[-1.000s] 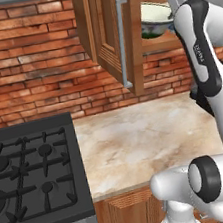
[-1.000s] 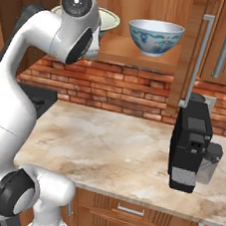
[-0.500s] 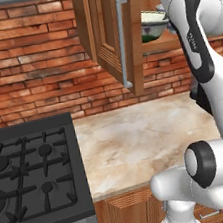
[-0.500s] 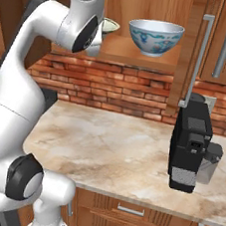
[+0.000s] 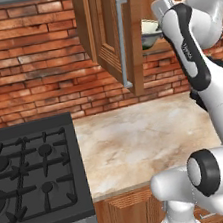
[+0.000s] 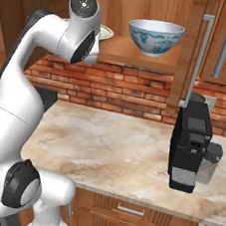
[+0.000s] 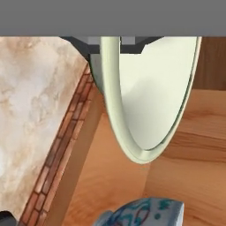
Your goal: Open the cabinet. Pick the bowls from the counter and place them in the cabinet. Then close the cabinet.
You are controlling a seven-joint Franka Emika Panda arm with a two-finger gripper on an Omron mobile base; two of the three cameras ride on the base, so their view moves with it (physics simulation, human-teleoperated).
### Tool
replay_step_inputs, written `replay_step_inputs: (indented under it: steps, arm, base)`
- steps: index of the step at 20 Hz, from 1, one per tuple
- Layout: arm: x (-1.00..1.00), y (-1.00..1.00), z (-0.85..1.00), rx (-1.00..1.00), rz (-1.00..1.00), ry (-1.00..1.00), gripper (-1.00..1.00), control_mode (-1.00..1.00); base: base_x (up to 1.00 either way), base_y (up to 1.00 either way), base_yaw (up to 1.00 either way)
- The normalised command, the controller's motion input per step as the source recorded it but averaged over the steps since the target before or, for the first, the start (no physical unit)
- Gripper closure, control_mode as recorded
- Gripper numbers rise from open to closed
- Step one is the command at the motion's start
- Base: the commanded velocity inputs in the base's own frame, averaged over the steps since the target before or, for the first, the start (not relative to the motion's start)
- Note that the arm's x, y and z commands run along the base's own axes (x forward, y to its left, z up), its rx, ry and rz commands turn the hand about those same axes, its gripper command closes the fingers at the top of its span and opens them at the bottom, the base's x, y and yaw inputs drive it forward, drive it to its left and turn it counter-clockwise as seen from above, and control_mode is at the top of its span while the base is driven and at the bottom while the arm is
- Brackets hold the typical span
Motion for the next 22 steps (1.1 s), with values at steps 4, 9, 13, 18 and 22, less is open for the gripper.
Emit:
replay_step_inputs:
  steps: [4,9,13,18,22]
  arm:
    - [0.23,0.18,-0.54,0.00,0.03,-0.21,1.00,-1.00]
    - [0.31,0.00,0.21,0.00,0.00,-0.18,1.00,-1.00]
    - [0.08,0.00,0.84,0.00,0.00,-0.05,1.00,-1.00]
    - [0.21,0.00,0.23,0.00,0.00,0.00,1.00,-1.00]
    - [0.26,-0.02,-0.07,0.00,0.00,0.02,1.00,-1.00]
  base:
    - [0.00,0.00,0.00]
    - [0.00,0.00,0.00]
    - [0.00,0.00,0.00]
    - [0.00,0.00,0.00]
    - [0.00,0.00,0.00]
